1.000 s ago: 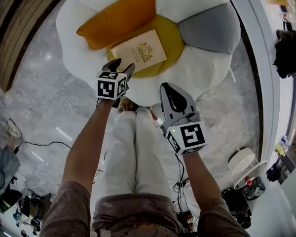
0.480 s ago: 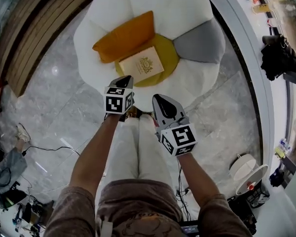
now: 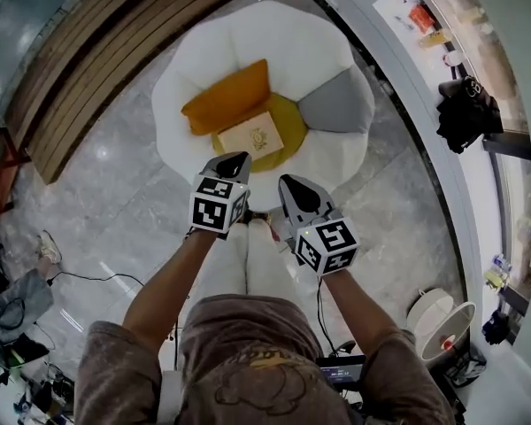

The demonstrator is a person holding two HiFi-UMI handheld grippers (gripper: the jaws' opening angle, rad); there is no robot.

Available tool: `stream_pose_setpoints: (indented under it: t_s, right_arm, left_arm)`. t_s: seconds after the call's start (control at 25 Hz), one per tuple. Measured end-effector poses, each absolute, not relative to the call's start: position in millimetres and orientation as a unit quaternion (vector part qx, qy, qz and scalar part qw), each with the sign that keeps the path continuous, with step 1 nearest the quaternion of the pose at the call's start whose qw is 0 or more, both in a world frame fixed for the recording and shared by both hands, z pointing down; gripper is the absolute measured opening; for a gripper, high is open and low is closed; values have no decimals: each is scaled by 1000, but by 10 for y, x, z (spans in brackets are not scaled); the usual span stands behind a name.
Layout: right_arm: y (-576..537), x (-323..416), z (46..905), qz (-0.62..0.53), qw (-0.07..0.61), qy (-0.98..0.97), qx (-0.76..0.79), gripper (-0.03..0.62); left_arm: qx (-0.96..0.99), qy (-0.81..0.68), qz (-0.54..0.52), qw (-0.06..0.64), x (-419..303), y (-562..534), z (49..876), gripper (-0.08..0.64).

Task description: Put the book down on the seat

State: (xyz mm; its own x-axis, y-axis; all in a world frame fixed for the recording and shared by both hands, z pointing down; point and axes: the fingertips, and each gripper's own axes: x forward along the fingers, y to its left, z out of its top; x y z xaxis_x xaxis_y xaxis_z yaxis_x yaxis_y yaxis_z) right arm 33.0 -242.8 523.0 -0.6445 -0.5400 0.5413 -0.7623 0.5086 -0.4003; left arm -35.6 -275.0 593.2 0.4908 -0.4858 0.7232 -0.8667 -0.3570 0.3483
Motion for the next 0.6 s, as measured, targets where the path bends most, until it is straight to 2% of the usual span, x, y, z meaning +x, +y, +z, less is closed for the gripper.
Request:
stream_pose_setpoints:
  t_s: [0.2,0.6]
  right_arm:
    - [-2399,415,4683,303,171,-859,376,20]
    - [-2267,377,3426,214,103,-895,378,20]
  left_arm:
    - [807,-431,231,332,-280,-2753,5038,5]
    - [854,-430,191,220,-247,-2494,3644,5]
